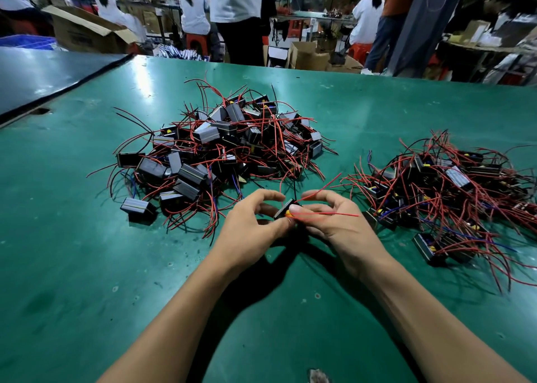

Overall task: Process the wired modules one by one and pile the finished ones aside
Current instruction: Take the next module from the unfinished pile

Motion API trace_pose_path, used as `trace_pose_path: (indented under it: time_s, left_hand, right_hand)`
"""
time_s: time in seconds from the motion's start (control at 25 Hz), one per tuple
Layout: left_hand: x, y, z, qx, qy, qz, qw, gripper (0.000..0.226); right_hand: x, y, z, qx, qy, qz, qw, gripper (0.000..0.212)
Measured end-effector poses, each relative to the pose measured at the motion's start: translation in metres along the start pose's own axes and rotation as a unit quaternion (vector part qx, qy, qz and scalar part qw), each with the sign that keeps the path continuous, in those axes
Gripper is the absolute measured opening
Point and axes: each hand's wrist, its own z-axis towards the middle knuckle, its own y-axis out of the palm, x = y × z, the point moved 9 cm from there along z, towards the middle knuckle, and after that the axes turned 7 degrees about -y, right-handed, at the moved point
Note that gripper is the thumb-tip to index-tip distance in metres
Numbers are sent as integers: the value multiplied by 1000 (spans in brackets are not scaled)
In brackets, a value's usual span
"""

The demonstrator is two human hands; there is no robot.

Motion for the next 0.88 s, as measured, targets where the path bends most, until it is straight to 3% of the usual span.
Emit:
trace_pose_path:
  time_s: [0.08,0.16,0.24,0.32,0.4,0.48,0.64,0.88]
  left_hand:
    - [-4,-5,4,15,-22,-61,998,32]
    - [-9,-8,6,31,-58,-169,983,28]
    - [-15,-9,7,37,-111,-294,949,17]
    - [-20,-2,5,25,-169,-388,906,11]
    - [-21,1,5,23,-184,-411,892,17]
    - [-21,0,6,31,-184,-425,886,21]
    - [-24,-4,6,37,-199,-413,888,22]
    - [-19,-8,5,47,-174,-386,905,7]
  right_hand:
    - [6,-2,5,-6,31,-13,999,48]
    - [11,-14,22,16,52,-62,997,45]
    - [15,-32,49,84,57,-114,988,36]
    - [9,-44,73,149,42,-231,960,45]
    - [5,-42,93,158,37,-362,918,54]
    - [4,-35,103,155,37,-419,894,51]
    - [-2,-31,106,170,20,-421,891,28]
    - [-3,-40,67,110,64,-388,913,16]
